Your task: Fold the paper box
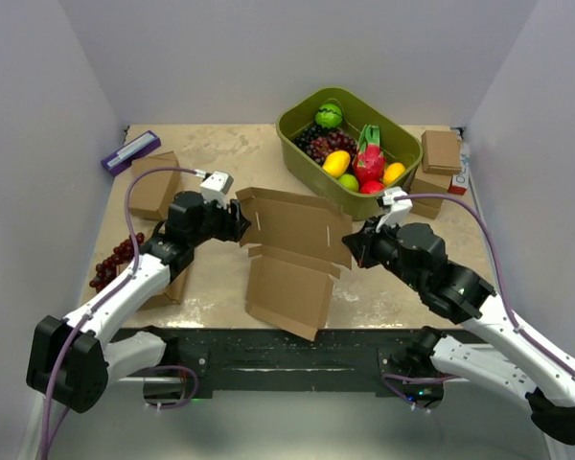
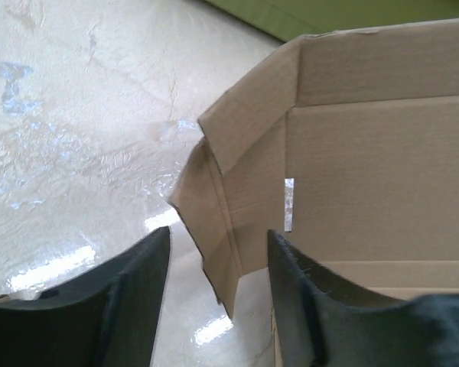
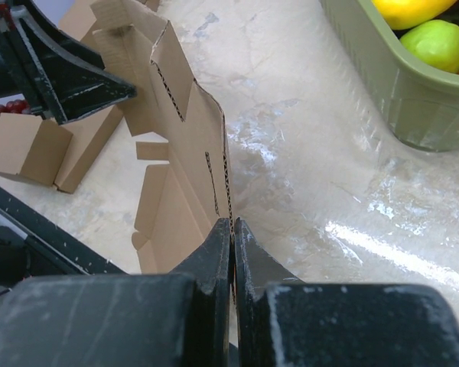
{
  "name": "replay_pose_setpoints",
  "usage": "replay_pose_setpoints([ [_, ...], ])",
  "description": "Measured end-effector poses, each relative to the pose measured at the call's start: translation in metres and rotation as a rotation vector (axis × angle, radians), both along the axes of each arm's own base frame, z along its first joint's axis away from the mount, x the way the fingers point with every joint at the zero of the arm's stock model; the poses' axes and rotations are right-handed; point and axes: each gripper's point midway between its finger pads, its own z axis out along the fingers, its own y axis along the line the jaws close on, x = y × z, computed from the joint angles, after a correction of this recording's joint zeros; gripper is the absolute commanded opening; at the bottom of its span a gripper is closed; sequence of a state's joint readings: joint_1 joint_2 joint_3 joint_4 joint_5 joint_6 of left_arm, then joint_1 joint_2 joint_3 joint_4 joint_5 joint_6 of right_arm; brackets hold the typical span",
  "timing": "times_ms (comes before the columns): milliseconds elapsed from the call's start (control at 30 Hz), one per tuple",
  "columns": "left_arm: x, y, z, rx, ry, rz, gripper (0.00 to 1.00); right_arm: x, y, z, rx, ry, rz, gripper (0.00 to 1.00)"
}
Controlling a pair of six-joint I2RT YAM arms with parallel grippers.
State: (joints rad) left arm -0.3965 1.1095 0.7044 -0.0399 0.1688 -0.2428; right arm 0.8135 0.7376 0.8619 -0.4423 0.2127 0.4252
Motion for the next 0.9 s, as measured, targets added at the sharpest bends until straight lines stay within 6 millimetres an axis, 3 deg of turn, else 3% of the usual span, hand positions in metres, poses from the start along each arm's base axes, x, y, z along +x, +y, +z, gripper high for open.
replay_pose_setpoints([
  [133,0.000,0.001,-0.001,0.002,0.005,0.004,0.06,-0.002,0.001,0.002,0.007,-0.001,0.012,0.00],
  [167,0.001,0.001,-0.001,0.000,0.004,0.003,0.00,-0.002,0.002,0.002,0.008,0.000,0.015,0.00],
  [333,0.001,-0.001,0.008,-0.021,-0.036,-0.010,0.00,-0.002,0.002,0.002,0.010,-0.002,0.015,0.04],
  [367,0.000,-0.001,0.009,-0.022,-0.040,-0.011,0.00,-0.002,0.001,0.002,0.010,-0.002,0.011,0.11],
  [400,-0.001,-0.001,0.009,-0.023,-0.043,-0.011,0.00,-0.001,0.001,0.002,0.010,-0.001,0.006,0.34],
  [500,-0.004,0.005,0.013,-0.019,-0.062,0.010,0.00,0.004,-0.002,-0.001,0.011,0.011,-0.038,0.73],
  [667,-0.014,0.024,0.026,-0.009,-0.112,0.111,0.00,0.015,-0.003,-0.006,0.024,0.037,-0.112,0.79],
  [767,-0.019,0.023,0.033,-0.047,-0.133,0.156,0.00,0.019,0.003,-0.003,0.102,0.052,-0.144,0.80],
  [900,-0.021,0.020,0.011,-0.055,-0.112,0.205,0.00,0.021,0.021,-0.004,0.249,0.084,-0.131,0.82],
])
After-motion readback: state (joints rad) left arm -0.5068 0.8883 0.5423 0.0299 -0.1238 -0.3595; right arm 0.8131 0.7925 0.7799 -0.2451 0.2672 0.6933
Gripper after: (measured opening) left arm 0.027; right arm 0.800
